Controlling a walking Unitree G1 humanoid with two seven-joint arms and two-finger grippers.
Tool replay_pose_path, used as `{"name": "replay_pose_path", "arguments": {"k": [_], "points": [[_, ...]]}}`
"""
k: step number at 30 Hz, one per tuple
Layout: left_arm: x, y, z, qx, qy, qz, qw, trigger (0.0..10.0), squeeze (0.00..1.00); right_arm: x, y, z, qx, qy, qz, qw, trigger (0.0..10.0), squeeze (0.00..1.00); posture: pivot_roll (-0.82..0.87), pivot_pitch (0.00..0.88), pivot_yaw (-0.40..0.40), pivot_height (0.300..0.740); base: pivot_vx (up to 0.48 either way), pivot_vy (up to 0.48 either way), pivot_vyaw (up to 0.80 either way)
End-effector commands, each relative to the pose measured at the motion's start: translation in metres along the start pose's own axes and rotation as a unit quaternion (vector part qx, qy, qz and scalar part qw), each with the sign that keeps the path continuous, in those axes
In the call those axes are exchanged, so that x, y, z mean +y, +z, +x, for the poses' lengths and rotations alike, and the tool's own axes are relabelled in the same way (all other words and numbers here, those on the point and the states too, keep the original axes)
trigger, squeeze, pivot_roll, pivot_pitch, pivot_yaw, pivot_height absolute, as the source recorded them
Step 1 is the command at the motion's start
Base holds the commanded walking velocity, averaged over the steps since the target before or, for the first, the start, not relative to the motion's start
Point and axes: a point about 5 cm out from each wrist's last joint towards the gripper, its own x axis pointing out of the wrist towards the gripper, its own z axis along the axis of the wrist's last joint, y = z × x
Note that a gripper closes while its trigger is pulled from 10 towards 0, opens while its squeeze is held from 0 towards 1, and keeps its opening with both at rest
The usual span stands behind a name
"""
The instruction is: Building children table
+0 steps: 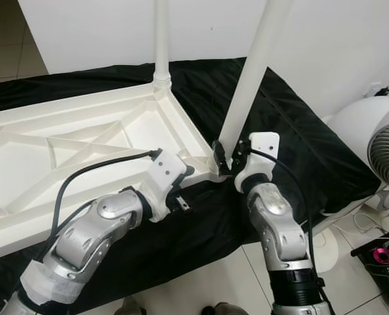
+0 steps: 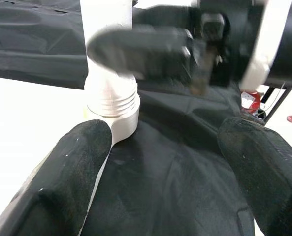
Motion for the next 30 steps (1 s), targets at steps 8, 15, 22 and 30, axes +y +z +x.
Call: {"name": "replay_pose_path", "arguments": {"k": [8, 15, 22, 30], "points": [[0.003, 0.003, 0.01, -0.013, 0.005, 0.007, 1.0, 10.0, 0.0, -0.025, -0.004, 0.013, 0.007, 0.144, -0.059, 0.988, 10.0, 0.0, -0.09, 0.04, -0.02, 0.74, 0.0, 0.0, 0.0], [0.003, 0.003, 0.009, -0.013, 0.006, 0.011, 1.0, 10.0, 0.0, -0.037, 0.0, 0.032, 0.012, 0.193, -0.086, 0.977, 10.0, 0.0, -0.08, 0.039, -0.023, 0.74, 0.0, 0.0, 0.0], [0.001, 0.004, 0.007, -0.014, -0.002, 0.01, 1.0, 10.0, 0.0, -0.039, -0.003, 0.044, 0.035, 0.251, -0.119, 0.96, 10.0, 0.0, -0.07, 0.041, -0.025, 0.74, 0.0, 0.0, 0.0], [-0.006, 0.002, 0.002, -0.007, -0.039, 0.006, 0.999, 10.0, 0.0, -0.041, -0.003, 0.056, 0.048, 0.278, -0.144, 0.949, 10.0, 0.0, -0.06, 0.044, -0.025, 0.74, 0.0, 0.0, 0.0]]}}
